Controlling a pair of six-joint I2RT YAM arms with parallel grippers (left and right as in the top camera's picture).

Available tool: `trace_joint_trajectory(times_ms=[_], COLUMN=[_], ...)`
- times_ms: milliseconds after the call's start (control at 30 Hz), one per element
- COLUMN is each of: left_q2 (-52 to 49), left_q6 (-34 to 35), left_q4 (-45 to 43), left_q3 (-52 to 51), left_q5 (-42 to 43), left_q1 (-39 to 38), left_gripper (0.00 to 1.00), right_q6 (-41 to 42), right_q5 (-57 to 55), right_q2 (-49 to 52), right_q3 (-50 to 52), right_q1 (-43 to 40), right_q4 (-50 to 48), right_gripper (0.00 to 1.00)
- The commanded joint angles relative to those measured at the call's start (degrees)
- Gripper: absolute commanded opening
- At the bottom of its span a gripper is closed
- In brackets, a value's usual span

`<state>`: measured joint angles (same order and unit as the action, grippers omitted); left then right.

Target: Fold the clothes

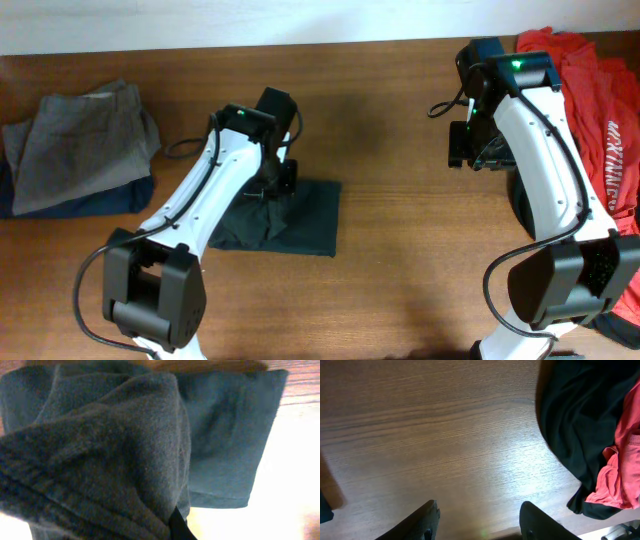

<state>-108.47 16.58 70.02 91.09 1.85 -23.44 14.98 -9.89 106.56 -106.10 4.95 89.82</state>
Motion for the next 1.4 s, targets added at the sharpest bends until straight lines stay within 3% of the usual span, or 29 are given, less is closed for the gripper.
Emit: trace_joint_trajectory(times_ms=[0,300,500,633,867,1367], left_q2=[-0.17,-0.17,-0.17,-0.15,-0.15,-0.35], left_q6=[2.27,2.27,1.70,1.36,-1.11,-0.31], left_q4=[-1.07,-4.07,-4.02,-0.28,4.37,5.70], left_q3=[0.96,0.96,0.96,1.73,10.36,9.44], left_q5=[0.48,7.63,7.02,1.75,1.77,2.84], left_q1=[-0.81,-0.81,-0.79,2.05,5.99,-0.39], left_gripper=[0.01,0.01,0.01,0.00,0.00,0.00], right_q6=[0.07,0.07,0.04,-0.15,-0.13,-0.13], right_q5=[-1.29,-1.29,-1.31,-1.29,-1.29,-1.29], right_q2=[0.26,0.24,0.26,0.26,0.26,0.26], right_q3=[0.17,0.17,0.17,0.17,0.17,0.17], right_q1=[-0.22,-0.20,-0.22,-0.22,-0.22,-0.22], right_q4=[0.28,0.24,0.24,0.28,0.20,0.22], right_gripper=[0.57,0.57,0.57,0.57,0.57,0.57])
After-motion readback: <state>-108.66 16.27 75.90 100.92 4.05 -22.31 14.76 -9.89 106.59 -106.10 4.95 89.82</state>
